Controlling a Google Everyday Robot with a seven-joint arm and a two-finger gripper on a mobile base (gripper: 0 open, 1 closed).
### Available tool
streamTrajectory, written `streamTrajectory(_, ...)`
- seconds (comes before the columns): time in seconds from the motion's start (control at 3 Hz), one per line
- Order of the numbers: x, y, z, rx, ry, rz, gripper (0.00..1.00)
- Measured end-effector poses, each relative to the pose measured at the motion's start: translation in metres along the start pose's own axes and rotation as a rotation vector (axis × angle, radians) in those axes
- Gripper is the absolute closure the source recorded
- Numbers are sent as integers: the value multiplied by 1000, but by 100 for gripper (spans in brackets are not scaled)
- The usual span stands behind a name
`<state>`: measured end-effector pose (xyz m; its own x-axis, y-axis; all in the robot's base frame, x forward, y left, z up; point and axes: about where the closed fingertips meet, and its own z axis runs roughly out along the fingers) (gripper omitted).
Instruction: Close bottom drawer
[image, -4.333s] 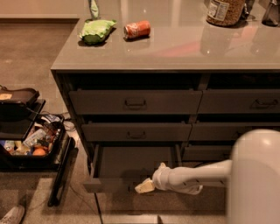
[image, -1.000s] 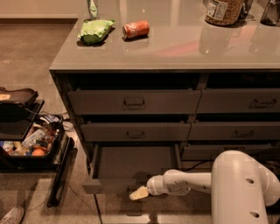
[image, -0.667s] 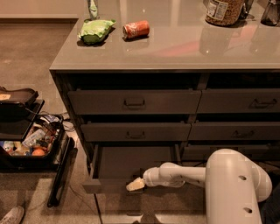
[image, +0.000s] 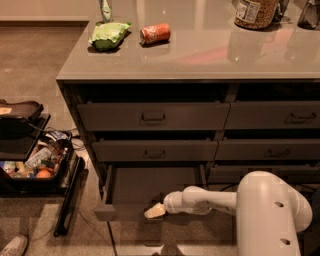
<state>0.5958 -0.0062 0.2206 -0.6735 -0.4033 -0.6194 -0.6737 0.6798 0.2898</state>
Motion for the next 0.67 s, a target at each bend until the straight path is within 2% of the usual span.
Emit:
streamTrajectory(0.33, 3, -20, 26, 54, 6, 10, 0)
streamTrajectory(0.67, 16, -42, 61, 111, 32, 38, 0)
